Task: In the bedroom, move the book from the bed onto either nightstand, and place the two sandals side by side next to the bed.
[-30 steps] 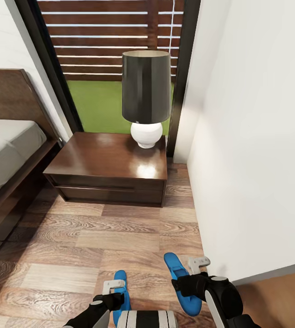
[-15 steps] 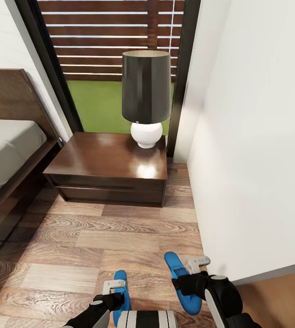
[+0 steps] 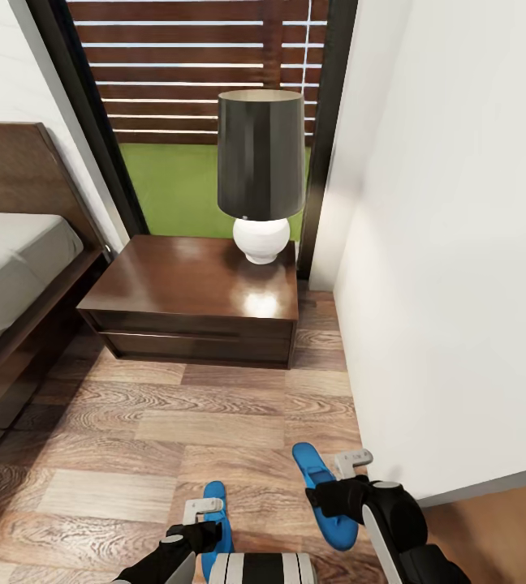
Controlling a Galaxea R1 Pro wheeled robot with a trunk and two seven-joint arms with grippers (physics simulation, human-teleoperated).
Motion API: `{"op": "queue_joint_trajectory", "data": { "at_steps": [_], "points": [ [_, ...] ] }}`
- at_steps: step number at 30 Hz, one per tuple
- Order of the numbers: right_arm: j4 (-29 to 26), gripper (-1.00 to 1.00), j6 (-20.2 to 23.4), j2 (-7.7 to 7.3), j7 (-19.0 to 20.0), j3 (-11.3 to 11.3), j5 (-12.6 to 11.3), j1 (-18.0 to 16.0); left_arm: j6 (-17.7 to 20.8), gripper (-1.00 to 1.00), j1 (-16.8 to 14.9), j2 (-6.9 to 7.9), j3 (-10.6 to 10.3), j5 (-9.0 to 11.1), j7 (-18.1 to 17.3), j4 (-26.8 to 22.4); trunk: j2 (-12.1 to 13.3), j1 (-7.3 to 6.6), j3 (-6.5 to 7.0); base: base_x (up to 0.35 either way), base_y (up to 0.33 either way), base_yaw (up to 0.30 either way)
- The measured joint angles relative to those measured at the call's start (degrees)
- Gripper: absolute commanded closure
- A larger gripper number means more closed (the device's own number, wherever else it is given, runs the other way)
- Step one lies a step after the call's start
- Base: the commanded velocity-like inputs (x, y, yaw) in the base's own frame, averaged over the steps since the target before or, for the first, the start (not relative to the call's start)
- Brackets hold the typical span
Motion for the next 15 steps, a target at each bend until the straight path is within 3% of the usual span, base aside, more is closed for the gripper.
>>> {"op": "queue_joint_trajectory", "data": {
  "at_steps": [10, 15],
  "points": [
    [-0.89, 1.00, 0.00, -0.10, 0.43, -0.02, 0.02, -0.33, 0.00, -1.00, 0.00, 0.00, 0.00, 0.00, 0.00, 0.00, -0.11, 0.21, -1.77, 0.000, 0.000, 0.000],
    [-1.94, 1.00, -0.01, -0.13, 0.49, -0.02, 0.00, -0.35, 0.00, -1.00, 0.00, 0.00, 0.00, -0.03, 0.00, 0.00, -0.11, 0.21, -1.77, 0.000, 0.000, 0.000]
  ]
}}
